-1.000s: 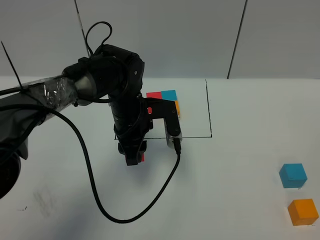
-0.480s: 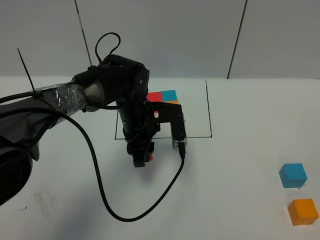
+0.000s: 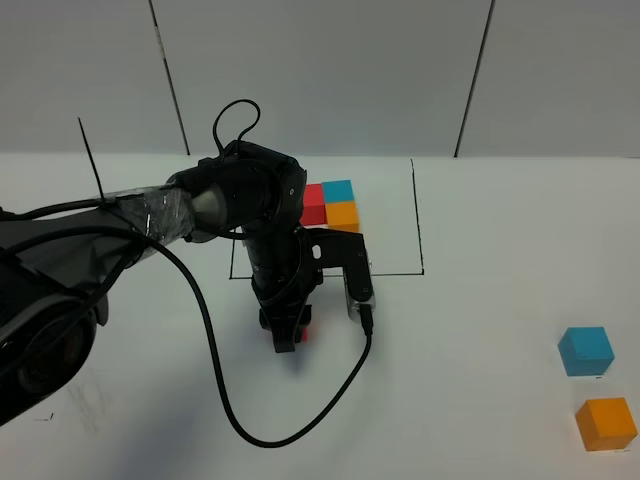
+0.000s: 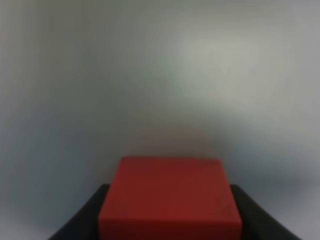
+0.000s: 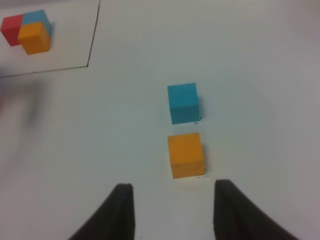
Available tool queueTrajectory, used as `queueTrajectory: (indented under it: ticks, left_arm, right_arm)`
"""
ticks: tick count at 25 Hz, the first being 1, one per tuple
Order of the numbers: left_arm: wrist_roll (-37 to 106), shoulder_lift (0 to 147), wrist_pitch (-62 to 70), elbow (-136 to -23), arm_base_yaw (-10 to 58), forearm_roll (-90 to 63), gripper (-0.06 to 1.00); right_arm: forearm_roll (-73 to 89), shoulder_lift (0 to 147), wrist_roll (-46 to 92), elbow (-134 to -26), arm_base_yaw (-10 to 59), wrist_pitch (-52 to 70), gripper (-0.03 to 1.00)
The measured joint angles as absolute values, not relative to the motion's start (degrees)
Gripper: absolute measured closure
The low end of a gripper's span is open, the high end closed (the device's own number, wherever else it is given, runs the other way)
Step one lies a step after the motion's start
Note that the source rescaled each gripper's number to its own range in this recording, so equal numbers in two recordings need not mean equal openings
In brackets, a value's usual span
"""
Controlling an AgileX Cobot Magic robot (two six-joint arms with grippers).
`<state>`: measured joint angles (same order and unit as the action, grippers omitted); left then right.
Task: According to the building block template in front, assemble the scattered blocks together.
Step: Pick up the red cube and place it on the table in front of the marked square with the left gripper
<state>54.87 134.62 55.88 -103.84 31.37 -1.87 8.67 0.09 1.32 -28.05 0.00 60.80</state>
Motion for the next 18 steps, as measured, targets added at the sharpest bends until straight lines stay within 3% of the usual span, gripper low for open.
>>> queueTrajectory:
  ticks: [18]
  left_arm:
    - [54.3, 134.6, 56.5, -103.8, 31.4, -2.8, 0.94]
  right_arm:
    - [8.7, 0.1, 1.3, -28.0, 0.0, 60.8, 0.97]
